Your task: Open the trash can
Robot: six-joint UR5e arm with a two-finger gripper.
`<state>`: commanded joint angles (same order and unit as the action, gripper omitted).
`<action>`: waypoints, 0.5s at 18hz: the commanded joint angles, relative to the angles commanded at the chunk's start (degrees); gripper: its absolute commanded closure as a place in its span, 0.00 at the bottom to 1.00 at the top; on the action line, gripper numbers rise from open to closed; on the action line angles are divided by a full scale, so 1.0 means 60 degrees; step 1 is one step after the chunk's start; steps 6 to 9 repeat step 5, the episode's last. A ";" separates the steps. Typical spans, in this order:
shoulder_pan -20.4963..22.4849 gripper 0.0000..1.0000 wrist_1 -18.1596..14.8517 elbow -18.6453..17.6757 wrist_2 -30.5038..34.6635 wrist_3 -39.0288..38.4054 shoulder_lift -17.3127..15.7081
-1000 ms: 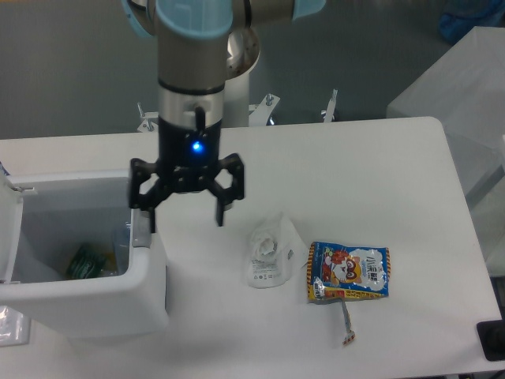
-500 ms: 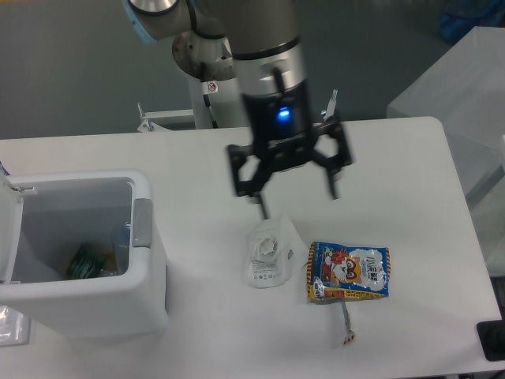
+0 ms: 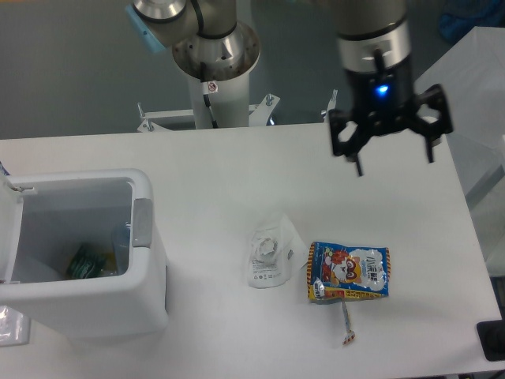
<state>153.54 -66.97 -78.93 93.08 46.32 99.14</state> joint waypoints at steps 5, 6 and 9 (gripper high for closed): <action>-0.0146 0.00 0.0014 -0.0044 0.0029 0.0001 -0.0059; -0.0146 0.00 0.0014 -0.0044 0.0029 0.0001 -0.0059; -0.0146 0.00 0.0014 -0.0044 0.0029 0.0001 -0.0059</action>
